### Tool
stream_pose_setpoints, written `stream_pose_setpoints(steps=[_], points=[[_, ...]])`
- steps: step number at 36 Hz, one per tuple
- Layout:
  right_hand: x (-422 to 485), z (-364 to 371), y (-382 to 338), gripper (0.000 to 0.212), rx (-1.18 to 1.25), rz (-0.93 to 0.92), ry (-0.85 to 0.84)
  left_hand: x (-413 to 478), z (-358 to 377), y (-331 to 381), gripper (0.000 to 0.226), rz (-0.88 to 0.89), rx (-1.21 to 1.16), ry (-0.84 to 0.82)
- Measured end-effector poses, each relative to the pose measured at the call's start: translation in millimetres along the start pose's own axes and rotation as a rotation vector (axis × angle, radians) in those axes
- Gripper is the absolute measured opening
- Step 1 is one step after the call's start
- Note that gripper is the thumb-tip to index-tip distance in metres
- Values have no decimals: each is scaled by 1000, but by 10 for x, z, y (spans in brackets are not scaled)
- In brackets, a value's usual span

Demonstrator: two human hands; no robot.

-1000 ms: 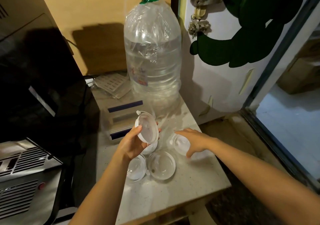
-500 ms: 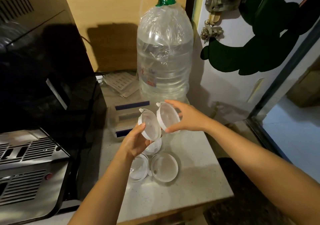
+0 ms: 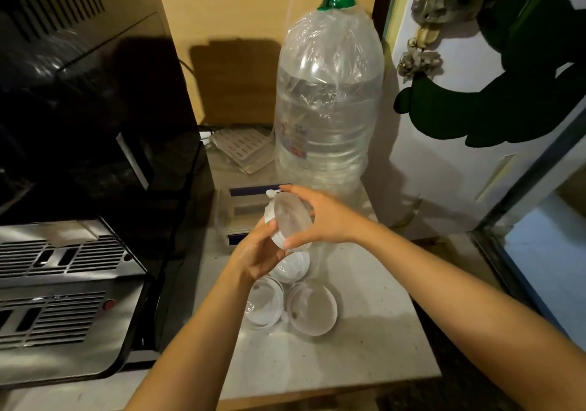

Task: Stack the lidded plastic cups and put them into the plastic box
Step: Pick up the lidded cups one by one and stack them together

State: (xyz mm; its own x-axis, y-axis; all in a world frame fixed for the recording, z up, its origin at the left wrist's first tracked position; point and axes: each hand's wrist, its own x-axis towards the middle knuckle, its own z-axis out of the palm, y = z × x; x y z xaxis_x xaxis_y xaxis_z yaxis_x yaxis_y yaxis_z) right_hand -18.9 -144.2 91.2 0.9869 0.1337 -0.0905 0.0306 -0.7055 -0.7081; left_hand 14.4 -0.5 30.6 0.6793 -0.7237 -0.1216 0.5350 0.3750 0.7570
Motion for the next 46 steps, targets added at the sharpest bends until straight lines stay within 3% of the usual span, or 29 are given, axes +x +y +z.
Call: stream_pose_setpoints(steps=[11,23,27,34,39,46], points=[[47,68,-51,101,-92,-12,-57,-55,-25,10,94,6,42,-15],[117,176,91,96,62,93,-138,-137,-284,70,108,47,53,136],[148,297,310,93,-79,197,-178,-217,-392,51,105,57,-10,205],[204,672,542,77,-278,330,-258,-312,-473,34,124,35,-111,275],[284,830,539,105,-448,319,-335,-368,-460,64,103,51,-142,287],[485,955,457,112,-611,346,-392,-414,-496,56,102,60,-146,308]])
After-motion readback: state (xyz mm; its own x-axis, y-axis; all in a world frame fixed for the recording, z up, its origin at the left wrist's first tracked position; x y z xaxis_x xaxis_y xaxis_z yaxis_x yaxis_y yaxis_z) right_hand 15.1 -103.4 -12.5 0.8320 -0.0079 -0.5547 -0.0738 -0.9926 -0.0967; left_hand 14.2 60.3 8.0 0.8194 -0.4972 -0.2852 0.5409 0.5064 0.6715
